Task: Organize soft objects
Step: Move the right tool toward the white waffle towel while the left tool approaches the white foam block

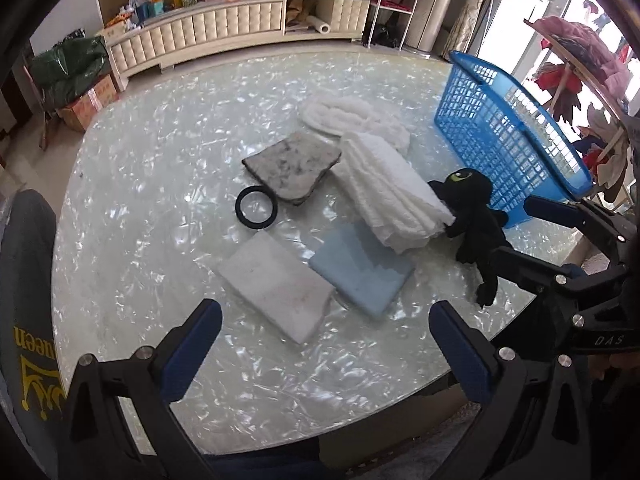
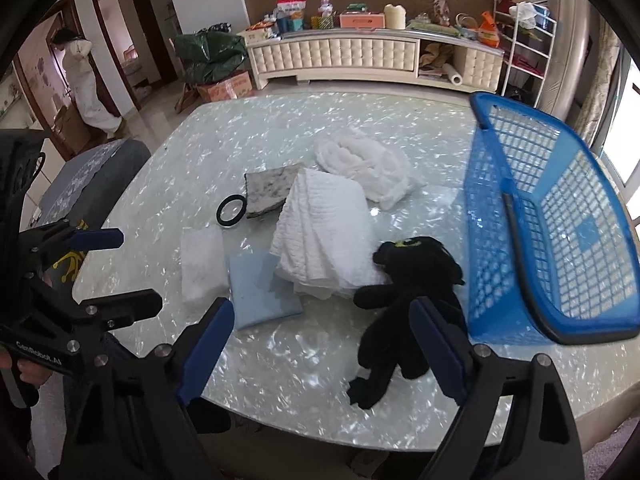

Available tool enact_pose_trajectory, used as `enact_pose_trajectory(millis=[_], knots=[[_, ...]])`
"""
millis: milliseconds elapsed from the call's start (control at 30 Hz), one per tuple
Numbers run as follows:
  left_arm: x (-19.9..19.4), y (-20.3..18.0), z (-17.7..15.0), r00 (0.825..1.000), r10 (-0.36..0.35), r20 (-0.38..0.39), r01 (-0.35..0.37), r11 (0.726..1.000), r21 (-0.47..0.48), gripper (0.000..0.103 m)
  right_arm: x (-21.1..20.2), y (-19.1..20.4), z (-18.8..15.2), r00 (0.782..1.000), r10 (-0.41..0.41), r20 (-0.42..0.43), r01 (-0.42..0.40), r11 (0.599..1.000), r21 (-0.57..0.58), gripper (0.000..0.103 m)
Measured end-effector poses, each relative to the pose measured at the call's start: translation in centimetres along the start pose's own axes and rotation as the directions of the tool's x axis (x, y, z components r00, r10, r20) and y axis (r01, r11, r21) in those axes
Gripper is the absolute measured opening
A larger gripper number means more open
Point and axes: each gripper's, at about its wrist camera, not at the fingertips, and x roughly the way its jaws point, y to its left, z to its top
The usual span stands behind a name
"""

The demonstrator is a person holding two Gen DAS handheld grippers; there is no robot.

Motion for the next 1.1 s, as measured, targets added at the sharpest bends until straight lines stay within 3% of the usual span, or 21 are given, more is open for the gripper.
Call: enact_pose_trajectory(millis=[167,367,567,733,1100], knots=[[1.2,1.8,0.9,0.998,-0.041,-0.042,0.040,0.999,-0.014,0.103,1.7,0.7,1.0,0.999,0.004,-0.033,-0.004,1.000,-0.025,0.089],[2.6,3.8,2.1,0.997,-0.029,-0.067,0.028,0.999,-0.021,0.103,3.7,0.7,2.3,0.997,-0.014,-0.075,0.011,0.999,-0.030,0.089],[4.9,5.7,2.0,0.991,-0.046,-0.125,0.037,0.997,-0.072,0.093,6.0,0.6,3.6,0.992,-0.036,-0.121,0.032,0.999,-0.035,0.089],[6.7,6.3,1.8,0.984,-0.065,-0.163,0.050,0.994,-0.095,0.093,7.6,1.1,4.2,0.985,-0.052,-0.162,0.040,0.996,-0.075,0.089],[10.1,7.2,1.5,0.975,-0.039,-0.218,-0.017,0.969,-0.248,0.093,10.0,0.9,5.7,0.979,-0.069,-0.194,0.050,0.994,-0.102,0.089]])
